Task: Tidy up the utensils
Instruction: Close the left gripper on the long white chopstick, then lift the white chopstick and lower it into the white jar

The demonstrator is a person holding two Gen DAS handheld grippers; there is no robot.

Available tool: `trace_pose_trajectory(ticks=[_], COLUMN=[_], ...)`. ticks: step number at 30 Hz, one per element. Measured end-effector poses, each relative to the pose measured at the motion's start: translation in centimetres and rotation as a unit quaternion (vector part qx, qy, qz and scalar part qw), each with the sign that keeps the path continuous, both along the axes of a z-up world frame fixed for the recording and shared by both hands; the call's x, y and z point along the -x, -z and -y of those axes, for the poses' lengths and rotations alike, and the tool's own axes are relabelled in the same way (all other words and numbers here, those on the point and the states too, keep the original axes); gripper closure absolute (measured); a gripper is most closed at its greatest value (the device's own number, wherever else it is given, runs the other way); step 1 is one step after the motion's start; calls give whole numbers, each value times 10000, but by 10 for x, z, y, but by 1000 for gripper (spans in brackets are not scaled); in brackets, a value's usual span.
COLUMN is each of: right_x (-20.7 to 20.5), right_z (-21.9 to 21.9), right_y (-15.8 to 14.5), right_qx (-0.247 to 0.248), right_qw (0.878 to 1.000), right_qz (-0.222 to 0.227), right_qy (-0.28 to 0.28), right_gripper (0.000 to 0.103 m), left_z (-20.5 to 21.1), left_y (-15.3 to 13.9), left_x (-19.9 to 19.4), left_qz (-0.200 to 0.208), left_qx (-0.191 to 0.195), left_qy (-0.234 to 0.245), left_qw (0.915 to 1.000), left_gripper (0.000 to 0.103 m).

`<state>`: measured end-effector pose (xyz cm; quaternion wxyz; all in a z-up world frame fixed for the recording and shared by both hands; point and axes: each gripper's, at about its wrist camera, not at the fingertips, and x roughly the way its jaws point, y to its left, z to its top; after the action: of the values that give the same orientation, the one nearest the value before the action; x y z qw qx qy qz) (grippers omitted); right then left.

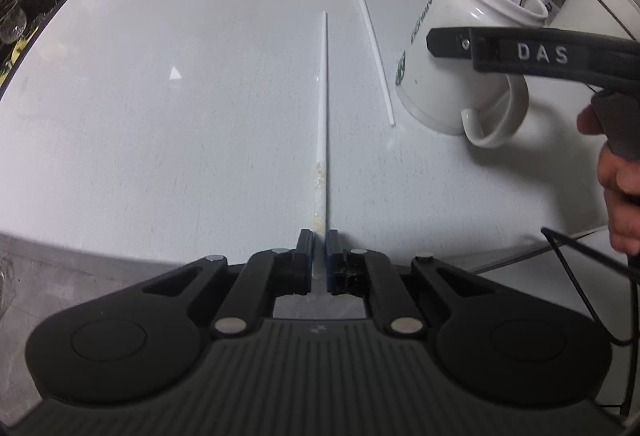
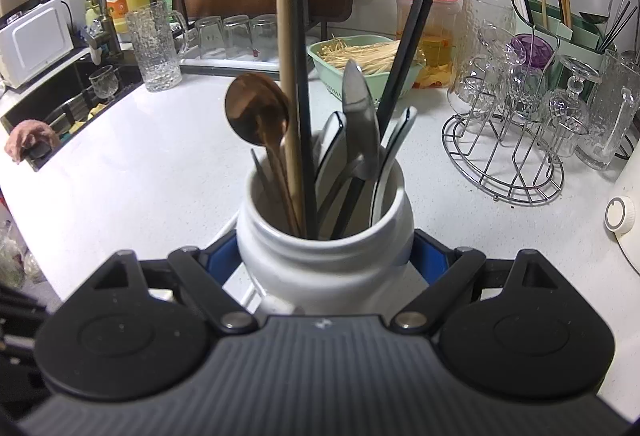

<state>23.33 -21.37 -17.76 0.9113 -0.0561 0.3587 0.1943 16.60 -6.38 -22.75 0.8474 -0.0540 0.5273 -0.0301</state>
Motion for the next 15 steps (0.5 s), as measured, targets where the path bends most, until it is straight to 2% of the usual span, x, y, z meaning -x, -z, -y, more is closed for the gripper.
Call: trace_pose_trajectory(ticks=[7, 15], right_x=[0, 0], right_z=[0, 0], right_y=[0, 0], right_qx=[18, 10], right_qw=[10000, 10000], right_qz=[29, 11], right_qy=[-30, -13], right_gripper=[12, 13], left_z=[-7, -19], left_y=[-2, 5], left_x=[31, 33], left_qz=[-196, -275], left_qx=[205, 511], left_qy=[-137, -404], left_qw=[9995, 9975], left_gripper=[96, 96])
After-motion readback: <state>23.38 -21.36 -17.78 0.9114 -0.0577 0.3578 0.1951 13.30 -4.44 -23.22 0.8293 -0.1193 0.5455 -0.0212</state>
